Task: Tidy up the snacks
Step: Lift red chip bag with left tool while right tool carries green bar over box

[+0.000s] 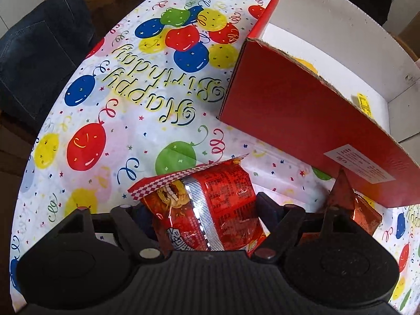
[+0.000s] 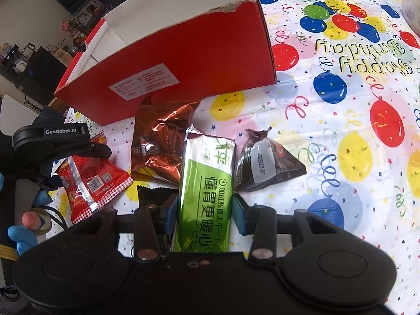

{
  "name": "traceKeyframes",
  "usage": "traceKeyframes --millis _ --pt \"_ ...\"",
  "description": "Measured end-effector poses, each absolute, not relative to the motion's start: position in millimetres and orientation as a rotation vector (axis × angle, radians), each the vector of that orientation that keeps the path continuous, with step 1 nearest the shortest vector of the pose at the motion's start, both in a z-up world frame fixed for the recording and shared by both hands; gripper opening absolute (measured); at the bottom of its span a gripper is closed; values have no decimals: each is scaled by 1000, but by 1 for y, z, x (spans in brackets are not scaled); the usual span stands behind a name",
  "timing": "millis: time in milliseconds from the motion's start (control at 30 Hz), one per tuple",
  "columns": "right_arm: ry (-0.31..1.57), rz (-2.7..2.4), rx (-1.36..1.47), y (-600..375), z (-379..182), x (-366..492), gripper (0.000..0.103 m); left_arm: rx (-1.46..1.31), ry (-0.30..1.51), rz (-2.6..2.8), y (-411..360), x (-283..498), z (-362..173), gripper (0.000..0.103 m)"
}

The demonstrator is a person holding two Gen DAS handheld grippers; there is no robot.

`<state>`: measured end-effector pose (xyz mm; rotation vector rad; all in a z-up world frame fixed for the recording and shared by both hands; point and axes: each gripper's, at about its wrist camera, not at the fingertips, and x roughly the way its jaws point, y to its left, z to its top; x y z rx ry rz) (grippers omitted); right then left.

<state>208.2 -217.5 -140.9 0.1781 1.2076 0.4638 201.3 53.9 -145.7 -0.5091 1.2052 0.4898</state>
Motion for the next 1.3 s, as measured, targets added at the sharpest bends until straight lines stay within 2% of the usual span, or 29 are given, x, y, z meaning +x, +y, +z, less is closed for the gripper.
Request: traceKeyframes --millis 233,567,1300 --pt "1206 457 181 -220 -140 207 41 -518 1183 458 55 199 -143 71" --pt "1161 467 211 -231 -119 195 41 -600 1140 428 67 183 -130 71" --pt "939 529 100 -217 -26 199 41 -429 913 174 37 159 -22 72"
